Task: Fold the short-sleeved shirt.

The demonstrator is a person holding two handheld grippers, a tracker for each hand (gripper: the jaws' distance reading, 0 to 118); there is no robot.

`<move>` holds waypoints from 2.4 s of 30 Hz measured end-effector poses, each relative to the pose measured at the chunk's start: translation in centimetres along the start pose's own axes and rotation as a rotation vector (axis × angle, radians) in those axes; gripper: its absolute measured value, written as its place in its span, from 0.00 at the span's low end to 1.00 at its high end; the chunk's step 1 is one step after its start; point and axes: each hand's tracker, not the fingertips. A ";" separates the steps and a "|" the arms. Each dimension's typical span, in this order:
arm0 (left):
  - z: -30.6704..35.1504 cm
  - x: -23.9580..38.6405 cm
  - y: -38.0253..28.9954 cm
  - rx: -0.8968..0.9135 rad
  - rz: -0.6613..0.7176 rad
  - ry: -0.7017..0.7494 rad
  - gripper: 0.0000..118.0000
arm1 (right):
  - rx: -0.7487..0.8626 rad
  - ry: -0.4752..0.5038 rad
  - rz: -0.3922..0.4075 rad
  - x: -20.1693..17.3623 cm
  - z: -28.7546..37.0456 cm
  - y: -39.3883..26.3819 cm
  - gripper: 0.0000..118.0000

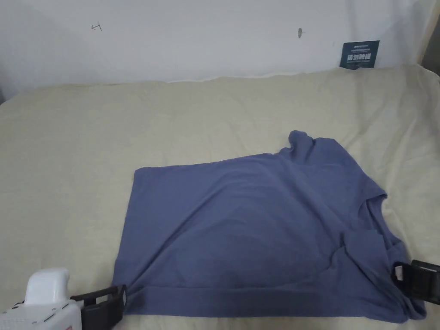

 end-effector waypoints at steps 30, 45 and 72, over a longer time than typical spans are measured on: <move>0.6 2.8 -4.0 -0.139 -0.105 0.143 0.75 | -0.076 0.073 -0.012 -3.2 2.2 -4.0 0.00; -6.2 0.1 -2.1 -0.358 -0.057 0.043 0.43 | -0.101 0.065 -0.014 -3.3 1.7 -3.1 0.00; -4.2 0.3 -1.3 -0.314 -0.012 0.042 0.08 | -0.129 -0.172 0.383 -1.0 -2.9 -4.0 0.95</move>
